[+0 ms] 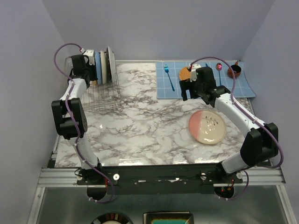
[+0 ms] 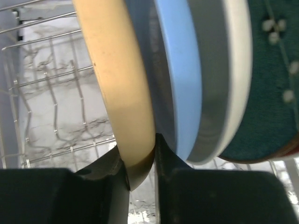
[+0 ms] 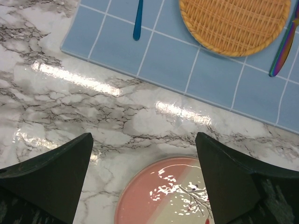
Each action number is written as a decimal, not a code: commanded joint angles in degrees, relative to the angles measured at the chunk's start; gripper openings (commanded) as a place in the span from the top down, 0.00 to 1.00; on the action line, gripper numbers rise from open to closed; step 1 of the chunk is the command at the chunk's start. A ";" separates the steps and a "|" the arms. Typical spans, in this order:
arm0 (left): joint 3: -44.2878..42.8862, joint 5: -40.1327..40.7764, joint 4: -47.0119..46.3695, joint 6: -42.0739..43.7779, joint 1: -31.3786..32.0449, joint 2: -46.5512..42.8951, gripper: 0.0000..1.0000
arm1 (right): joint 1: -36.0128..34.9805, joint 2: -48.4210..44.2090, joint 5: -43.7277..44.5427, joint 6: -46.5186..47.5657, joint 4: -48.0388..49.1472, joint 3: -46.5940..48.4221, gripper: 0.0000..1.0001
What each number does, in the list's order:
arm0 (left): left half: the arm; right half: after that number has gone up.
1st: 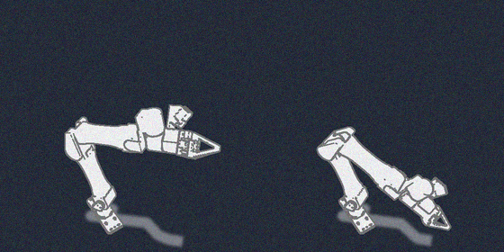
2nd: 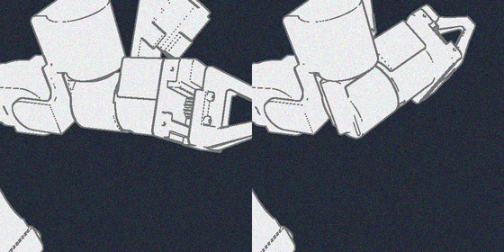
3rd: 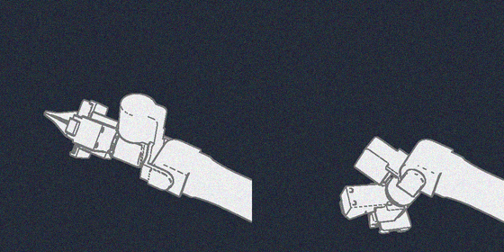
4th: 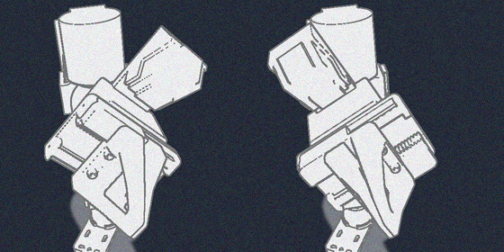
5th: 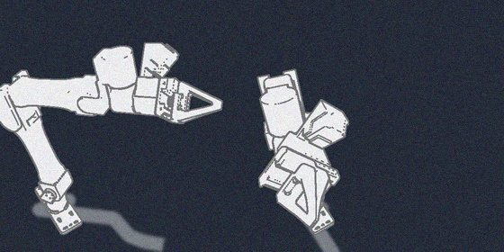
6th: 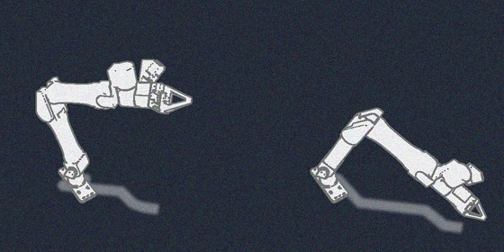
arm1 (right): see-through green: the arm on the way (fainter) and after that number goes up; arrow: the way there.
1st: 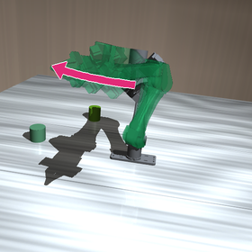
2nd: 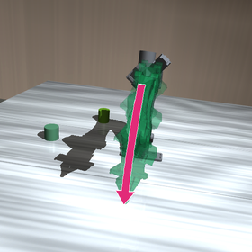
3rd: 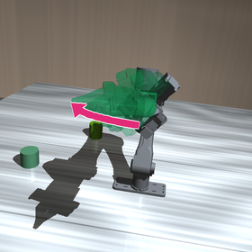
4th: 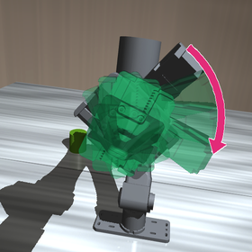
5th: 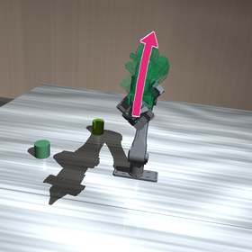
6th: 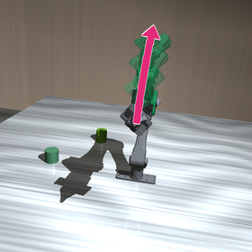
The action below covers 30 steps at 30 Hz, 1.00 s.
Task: Unload the plates from the dish rack
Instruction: Unload the plate from the dish rack.
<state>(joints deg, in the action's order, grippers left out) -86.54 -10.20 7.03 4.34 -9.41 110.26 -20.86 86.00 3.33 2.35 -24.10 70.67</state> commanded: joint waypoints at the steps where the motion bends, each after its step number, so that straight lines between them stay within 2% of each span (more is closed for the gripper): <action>1: -1.52 -0.53 2.37 1.98 -0.70 -3.38 0.89 | 0.47 1.81 -2.01 -0.77 -0.86 -0.36 0.00; 2: -1.78 -0.35 2.64 2.16 -0.61 -3.56 1.00 | 0.47 1.81 -2.28 -0.77 -0.95 -0.36 0.00; 20: -4.95 2.90 8.61 9.63 -0.70 -11.64 1.00 | 0.56 3.04 -2.98 -0.77 -1.39 -0.01 0.01; 30: -4.52 1.76 14.85 12.71 -0.43 -20.77 1.00 | 0.56 3.56 -4.65 -0.68 -1.65 0.25 0.00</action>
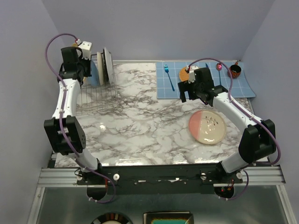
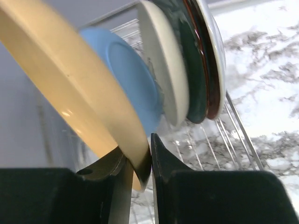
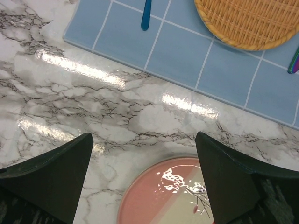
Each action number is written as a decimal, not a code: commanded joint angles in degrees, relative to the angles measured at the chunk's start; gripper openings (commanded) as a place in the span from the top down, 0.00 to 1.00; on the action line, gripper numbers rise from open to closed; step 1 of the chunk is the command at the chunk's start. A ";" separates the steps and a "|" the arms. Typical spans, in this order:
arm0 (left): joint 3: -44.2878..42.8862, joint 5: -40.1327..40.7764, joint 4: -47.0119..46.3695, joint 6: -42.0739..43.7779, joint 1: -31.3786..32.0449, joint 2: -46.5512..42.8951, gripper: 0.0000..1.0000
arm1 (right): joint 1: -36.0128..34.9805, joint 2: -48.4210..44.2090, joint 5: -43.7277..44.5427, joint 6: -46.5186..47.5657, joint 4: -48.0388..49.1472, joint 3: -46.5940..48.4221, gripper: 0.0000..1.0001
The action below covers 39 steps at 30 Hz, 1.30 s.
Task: Unload the plates from the dish rack
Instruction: Unload the plate from the dish rack, then place the plate at the center of the board.
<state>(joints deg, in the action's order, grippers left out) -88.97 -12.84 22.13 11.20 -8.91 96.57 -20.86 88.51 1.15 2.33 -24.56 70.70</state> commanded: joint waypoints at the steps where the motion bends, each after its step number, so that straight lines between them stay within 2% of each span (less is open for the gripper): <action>1: -1.91 4.40 0.02 6.20 -0.94 -7.62 1.00 | 0.56 1.14 -2.55 -0.66 -1.28 0.23 0.00; 13: 2.22 0.71 6.78 6.82 1.43 -15.18 1.00 | 0.56 1.05 -1.94 -0.57 -1.20 0.23 0.00; 16: 5.81 2.72 8.71 8.65 6.95 -17.47 1.00 | 0.56 0.96 -1.50 -0.48 -1.11 0.49 0.01; 21: 12.84 12.39 11.52 11.21 23.80 -21.07 1.00 | 0.56 0.35 0.95 -0.13 -1.11 1.55 0.00; 24: 15.22 17.47 12.67 10.77 32.16 -21.52 1.00 | 1.26 -0.79 3.94 -0.66 -1.02 2.86 0.01; 26: 16.45 20.21 12.76 10.77 35.43 -21.52 1.00 | 2.31 -1.58 4.82 -1.36 -0.93 3.74 0.01; 31: 18.57 28.11 12.76 11.12 46.84 -21.17 1.00 | 8.28 -2.38 6.85 -2.15 -1.63 5.94 0.01; 36: 19.62 33.66 13.20 10.60 58.19 -19.59 1.00 | 15.40 0.08 3.00 -4.17 -4.71 11.30 0.01; 39: 20.58 36.13 13.11 10.15 64.53 -17.57 1.00 | 16.99 1.49 1.93 -3.74 -5.94 14.29 0.01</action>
<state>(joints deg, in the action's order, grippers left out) -69.49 16.03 35.79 21.34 47.94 77.25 -6.61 88.12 4.95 -0.54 -27.46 80.05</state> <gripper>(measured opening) 0.069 0.994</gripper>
